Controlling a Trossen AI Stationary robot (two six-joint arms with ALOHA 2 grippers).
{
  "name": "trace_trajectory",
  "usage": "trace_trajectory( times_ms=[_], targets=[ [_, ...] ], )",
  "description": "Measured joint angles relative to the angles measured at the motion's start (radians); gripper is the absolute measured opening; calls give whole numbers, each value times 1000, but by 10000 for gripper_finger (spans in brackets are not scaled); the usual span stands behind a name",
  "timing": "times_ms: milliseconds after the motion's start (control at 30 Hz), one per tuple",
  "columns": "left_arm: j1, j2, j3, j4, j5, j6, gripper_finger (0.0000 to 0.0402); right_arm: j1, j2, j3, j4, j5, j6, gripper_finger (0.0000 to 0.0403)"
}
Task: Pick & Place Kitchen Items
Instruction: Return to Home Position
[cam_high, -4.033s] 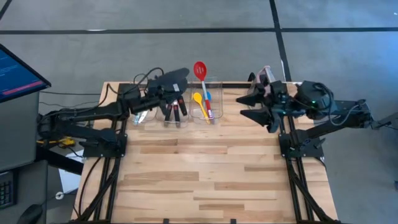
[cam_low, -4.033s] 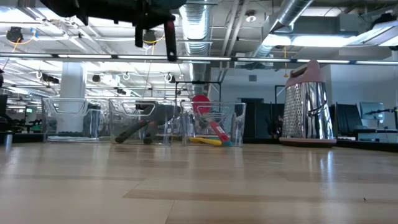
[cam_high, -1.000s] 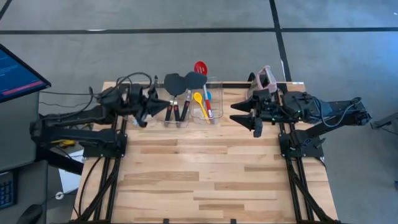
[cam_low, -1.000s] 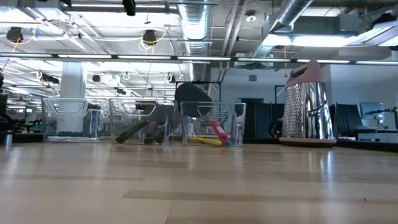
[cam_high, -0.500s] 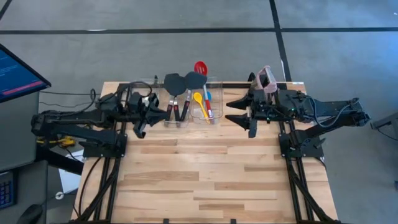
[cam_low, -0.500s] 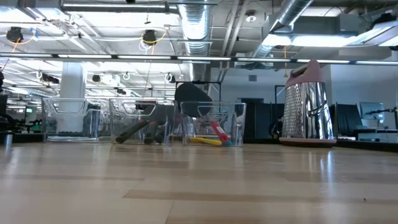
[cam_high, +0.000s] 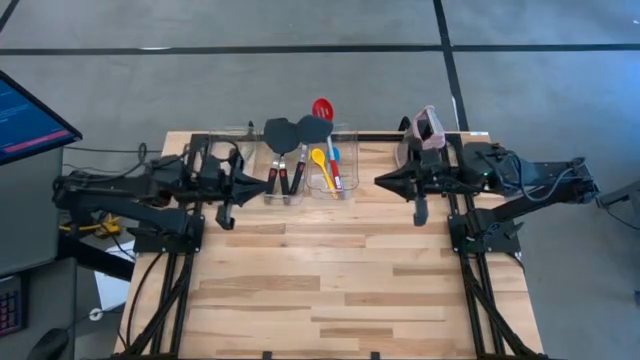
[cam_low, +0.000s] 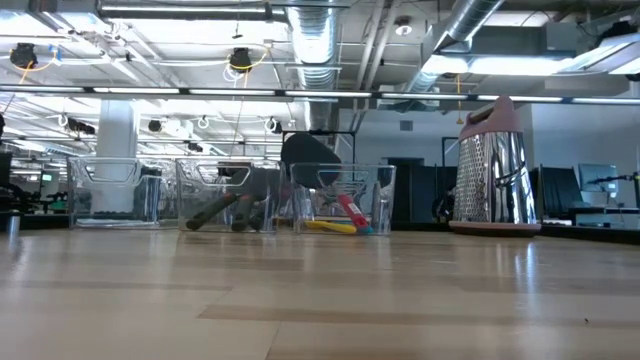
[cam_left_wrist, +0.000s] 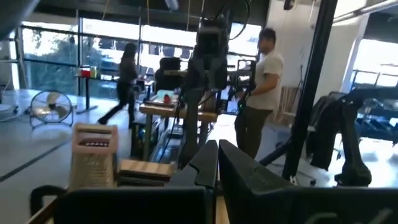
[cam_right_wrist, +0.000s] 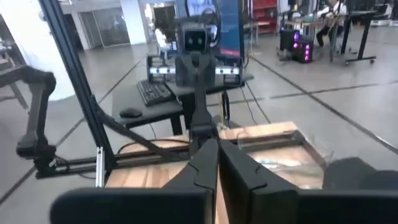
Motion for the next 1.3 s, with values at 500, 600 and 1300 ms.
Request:
trace_trajectory(
  times_ms=[500, 600, 1300],
  targets=[
    [110, -287, -20, -255, 27, 78, 2, 0, -291, -176, -50, 0, -31, 2],
    [149, -304, -38, -260, 27, 84, 2, 0, -355, -231, -22, 4, -30, 1],
    [231, -500, -59, -292, 30, 101, 2, 0, -800, -539, 42, 108, -20, 0]
  ],
)
